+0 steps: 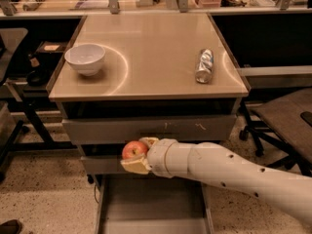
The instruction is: Pick apple from bottom drawer and place on counter
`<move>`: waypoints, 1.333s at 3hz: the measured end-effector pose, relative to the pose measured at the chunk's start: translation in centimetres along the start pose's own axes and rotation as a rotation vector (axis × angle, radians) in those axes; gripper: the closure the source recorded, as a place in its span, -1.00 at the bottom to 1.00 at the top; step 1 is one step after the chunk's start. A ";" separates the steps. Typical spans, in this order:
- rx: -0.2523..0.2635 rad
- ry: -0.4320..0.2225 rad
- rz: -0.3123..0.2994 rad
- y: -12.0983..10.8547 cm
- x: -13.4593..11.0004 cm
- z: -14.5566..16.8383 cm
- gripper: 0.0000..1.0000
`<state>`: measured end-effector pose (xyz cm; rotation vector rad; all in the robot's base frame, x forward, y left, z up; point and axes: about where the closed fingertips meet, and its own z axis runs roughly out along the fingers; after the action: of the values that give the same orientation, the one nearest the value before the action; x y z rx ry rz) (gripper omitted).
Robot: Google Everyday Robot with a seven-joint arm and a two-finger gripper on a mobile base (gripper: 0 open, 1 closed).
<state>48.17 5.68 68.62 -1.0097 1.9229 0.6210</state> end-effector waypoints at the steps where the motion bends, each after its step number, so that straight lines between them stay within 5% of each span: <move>1: 0.026 -0.013 -0.029 -0.7 -3.4 -1.6 1.00; 2: 0.047 -0.018 -0.067 -1.6 -6.7 -3.2 1.00; 4: 0.078 -0.035 -0.076 -2.6 -9.8 -4.9 1.00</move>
Offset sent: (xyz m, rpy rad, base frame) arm 0.0319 -0.0104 0.1134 -0.0497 -0.1171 -0.0131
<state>51.16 4.72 79.41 -1.0110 1.8545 0.5130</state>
